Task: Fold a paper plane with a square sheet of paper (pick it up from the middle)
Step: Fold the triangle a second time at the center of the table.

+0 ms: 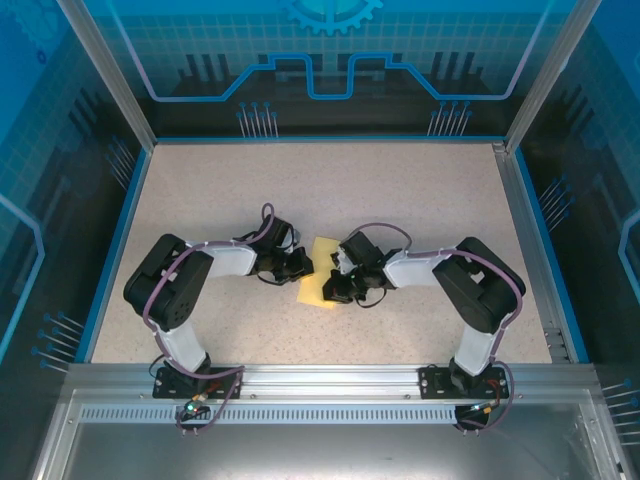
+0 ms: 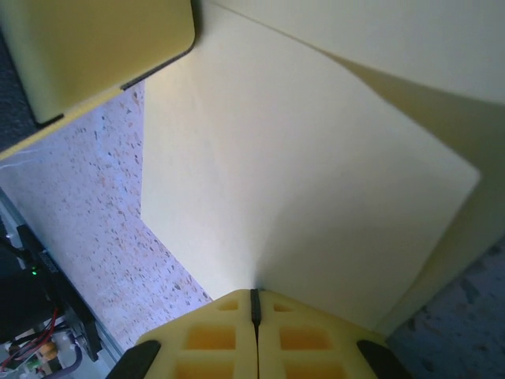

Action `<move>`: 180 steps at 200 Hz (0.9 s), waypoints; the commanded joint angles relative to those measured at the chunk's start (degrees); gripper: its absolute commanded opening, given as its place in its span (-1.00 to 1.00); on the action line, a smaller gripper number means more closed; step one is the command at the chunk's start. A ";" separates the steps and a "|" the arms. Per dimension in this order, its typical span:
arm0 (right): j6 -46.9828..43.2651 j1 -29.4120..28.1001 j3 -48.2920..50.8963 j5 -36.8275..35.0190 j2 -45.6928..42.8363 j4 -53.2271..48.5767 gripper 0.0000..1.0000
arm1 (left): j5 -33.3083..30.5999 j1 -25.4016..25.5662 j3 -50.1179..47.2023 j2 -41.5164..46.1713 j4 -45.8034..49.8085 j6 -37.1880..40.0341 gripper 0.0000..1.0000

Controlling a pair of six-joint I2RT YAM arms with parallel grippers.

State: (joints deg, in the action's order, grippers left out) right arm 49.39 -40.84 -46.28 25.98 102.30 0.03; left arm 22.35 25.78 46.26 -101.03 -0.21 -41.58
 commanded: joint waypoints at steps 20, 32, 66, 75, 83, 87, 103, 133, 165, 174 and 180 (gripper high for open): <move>1.67 -0.07 5.53 1.62 -1.79 -1.57 -0.89 | -4.06 0.24 -0.03 -2.78 4.45 1.15 -0.85; 1.43 -0.07 6.09 1.78 -2.99 -2.11 -0.88 | -4.07 0.24 -0.03 -2.81 4.46 1.15 -0.85; 1.45 -0.12 8.65 1.57 -4.57 -1.81 -0.85 | -4.03 0.24 0.16 -2.82 4.56 1.07 -0.85; 1.76 -0.12 9.37 1.68 -4.59 -1.16 -0.85 | -3.98 0.24 0.15 -2.75 4.58 1.06 -0.85; 2.01 -0.12 9.94 1.56 -4.73 -0.69 -0.86 | -3.98 0.19 0.15 -2.74 4.68 0.97 -0.85; 2.11 -0.12 10.23 1.55 -4.84 -0.41 -0.86 | -3.94 0.23 0.18 -2.76 4.68 0.97 -0.85; 2.21 0.02 10.63 1.45 -5.86 -0.28 -0.85 | -3.82 0.22 0.30 -2.59 4.64 0.98 -0.85; 1.69 0.74 9.80 -0.12 -9.62 -2.07 -0.80 | -3.15 0.32 0.37 -1.97 4.69 0.80 -0.84; -0.68 2.81 6.37 -6.31 -12.99 -8.04 -0.56 | -2.54 0.50 0.33 -0.28 4.73 0.72 -0.82; -0.86 3.75 5.40 -7.46 -13.09 -8.36 -0.47 | -2.16 0.50 0.54 0.09 4.76 0.50 -0.81; -0.90 4.40 4.89 -8.06 -13.03 -8.17 -0.41 | -1.91 0.58 0.58 0.39 4.64 0.41 -0.80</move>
State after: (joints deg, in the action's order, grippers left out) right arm 50.04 -39.07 -38.28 22.50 90.50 -4.12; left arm 22.35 25.89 46.63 -101.01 0.51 -41.60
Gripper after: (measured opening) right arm 0.254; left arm 0.094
